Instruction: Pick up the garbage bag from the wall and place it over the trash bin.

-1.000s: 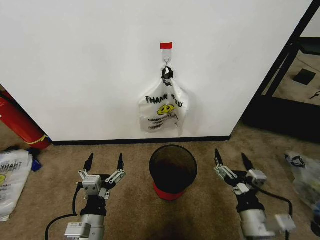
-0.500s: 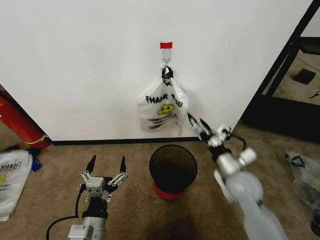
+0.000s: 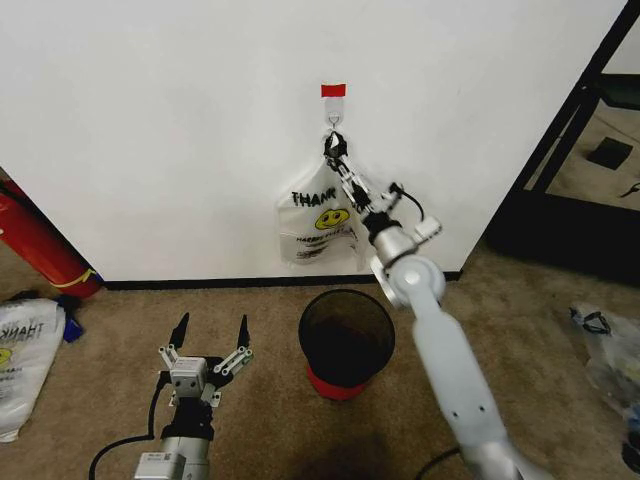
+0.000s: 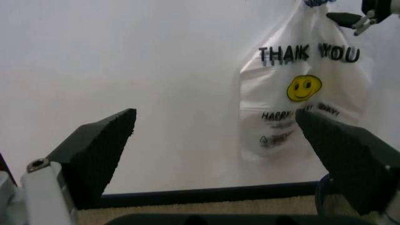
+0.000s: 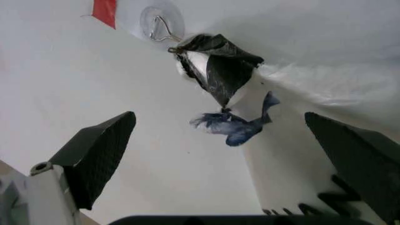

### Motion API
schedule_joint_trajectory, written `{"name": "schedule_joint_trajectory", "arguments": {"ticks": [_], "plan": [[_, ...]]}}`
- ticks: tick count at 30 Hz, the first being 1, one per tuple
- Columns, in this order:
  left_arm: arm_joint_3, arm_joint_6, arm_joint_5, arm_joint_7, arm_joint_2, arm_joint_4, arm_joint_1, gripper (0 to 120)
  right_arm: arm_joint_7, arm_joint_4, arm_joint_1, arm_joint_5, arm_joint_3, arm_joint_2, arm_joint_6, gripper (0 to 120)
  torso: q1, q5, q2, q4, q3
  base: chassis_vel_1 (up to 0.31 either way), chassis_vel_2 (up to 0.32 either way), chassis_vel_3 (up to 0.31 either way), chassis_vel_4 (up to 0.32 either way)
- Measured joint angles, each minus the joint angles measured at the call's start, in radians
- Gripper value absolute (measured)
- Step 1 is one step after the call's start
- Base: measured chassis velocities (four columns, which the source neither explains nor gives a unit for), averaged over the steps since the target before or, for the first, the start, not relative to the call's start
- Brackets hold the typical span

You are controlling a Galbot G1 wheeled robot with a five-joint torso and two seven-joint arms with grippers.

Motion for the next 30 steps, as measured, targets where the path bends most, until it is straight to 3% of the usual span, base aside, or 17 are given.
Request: {"name": "schedule_joint_trajectory", "arguments": {"ticks": [9,11,17,20,24,26,30], "plan": [[-0.002,0.000,0.002,-0.001,-0.002,-0.004,0.002,100,0.000,-0.024,0.007,-0.010,0.008,0.026,0.007,74,0.000,0.0001,0.000,-0.0001,0.000,0.000,0.000,0.000,0.000],[-0.001,0.001,0.002,-0.001,-0.002,-0.004,0.002,100,0.002,-0.022,-0.001,-0.016,0.008,0.026,0.012,62,0.000,0.0003,0.000,-0.0002,0.000,0.000,0.000,0.000,0.000],[0.000,0.000,0.002,-0.001,-0.001,-0.006,0.001,100,0.007,-0.012,-0.013,-0.020,0.013,0.024,0.019,43,0.000,0.0002,0.000,-0.0001,0.000,0.000,0.000,0.000,0.000],[0.000,0.000,0.002,-0.001,0.001,-0.010,0.001,100,0.008,-0.009,-0.016,-0.024,0.013,0.021,0.018,29,0.000,0.0003,0.000,-0.0001,0.000,0.000,0.000,0.000,0.000],[0.000,0.000,0.001,-0.001,0.002,-0.012,0.001,100,0.009,-0.008,-0.016,-0.026,0.013,0.020,0.018,22,0.000,0.0002,0.000,-0.0001,0.000,0.000,0.000,0.000,0.000],[0.000,0.000,0.001,-0.001,0.002,-0.013,0.001,100,0.009,-0.007,-0.017,-0.028,0.013,0.020,0.018,8,0.000,0.0003,0.000,-0.0001,0.000,0.000,0.000,0.000,0.000],[-0.001,0.000,0.001,-0.001,0.003,-0.017,0.003,100,0.010,-0.003,-0.018,-0.030,0.013,0.019,0.018,0,0.000,0.0003,0.000,-0.0001,0.000,0.000,0.000,0.000,0.000]]}}
